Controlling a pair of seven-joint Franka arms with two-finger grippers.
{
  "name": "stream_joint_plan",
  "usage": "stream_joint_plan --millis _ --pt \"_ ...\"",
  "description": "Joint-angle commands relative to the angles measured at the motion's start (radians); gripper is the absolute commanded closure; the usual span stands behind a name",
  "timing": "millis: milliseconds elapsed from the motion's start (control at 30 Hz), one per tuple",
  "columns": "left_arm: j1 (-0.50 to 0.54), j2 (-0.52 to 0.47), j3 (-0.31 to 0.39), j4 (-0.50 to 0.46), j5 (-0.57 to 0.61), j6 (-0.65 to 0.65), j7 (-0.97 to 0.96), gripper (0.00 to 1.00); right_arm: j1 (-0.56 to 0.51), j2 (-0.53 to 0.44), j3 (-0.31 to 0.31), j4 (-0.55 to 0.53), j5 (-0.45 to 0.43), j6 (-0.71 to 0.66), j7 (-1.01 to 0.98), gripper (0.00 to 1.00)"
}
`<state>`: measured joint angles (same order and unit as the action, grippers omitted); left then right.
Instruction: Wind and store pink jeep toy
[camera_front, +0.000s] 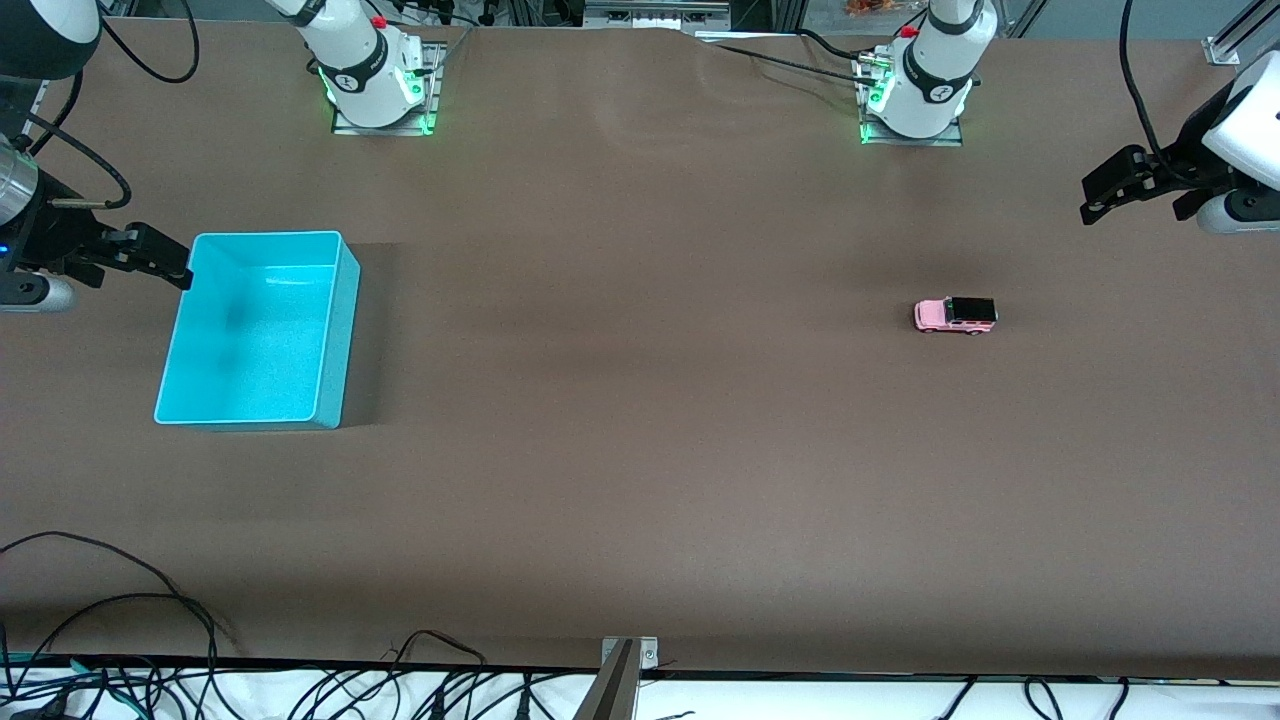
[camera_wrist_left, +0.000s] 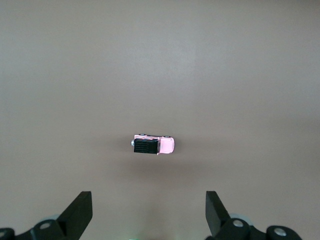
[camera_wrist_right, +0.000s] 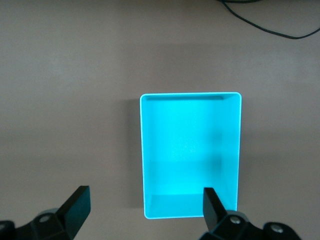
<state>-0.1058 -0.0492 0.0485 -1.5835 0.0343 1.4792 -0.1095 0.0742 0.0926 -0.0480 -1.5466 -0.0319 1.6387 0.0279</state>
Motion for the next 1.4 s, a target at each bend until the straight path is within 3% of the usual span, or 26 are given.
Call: stream_joint_plan --millis 0,167,433,633,833,1267,1367 --pt "-0.006 0.006 -0.007 0.027 -0.013 -0.023 -0.001 0.00 0.004 -0.004 0.000 0.010 -0.005 -0.002 0.007 0.00" --pt "-0.006 -0.020 -0.010 -0.006 -0.014 -0.014 0.001 0.00 0.004 -0.004 0.000 0.010 -0.005 0.003 0.007 0.00" --pt "0.034 -0.127 -0.018 -0.180 -0.014 0.116 0.002 0.00 0.004 -0.004 0.000 0.006 -0.005 0.007 0.007 0.00" --pt "0.066 -0.165 -0.018 -0.245 -0.013 0.127 0.001 0.00 0.004 -0.004 0.000 0.006 -0.005 0.007 0.007 0.00" --pt "0.106 -0.167 -0.009 -0.303 -0.013 0.139 0.001 0.00 0.004 -0.004 0.000 0.006 -0.005 0.007 0.007 0.00" --pt "0.123 -0.169 -0.009 -0.495 -0.013 0.322 -0.001 0.00 0.004 -0.004 0.000 0.006 -0.006 0.007 0.007 0.00" --pt "0.123 -0.167 -0.007 -0.500 -0.011 0.328 0.001 0.00 0.003 -0.004 0.000 0.006 -0.005 0.007 0.007 0.00"
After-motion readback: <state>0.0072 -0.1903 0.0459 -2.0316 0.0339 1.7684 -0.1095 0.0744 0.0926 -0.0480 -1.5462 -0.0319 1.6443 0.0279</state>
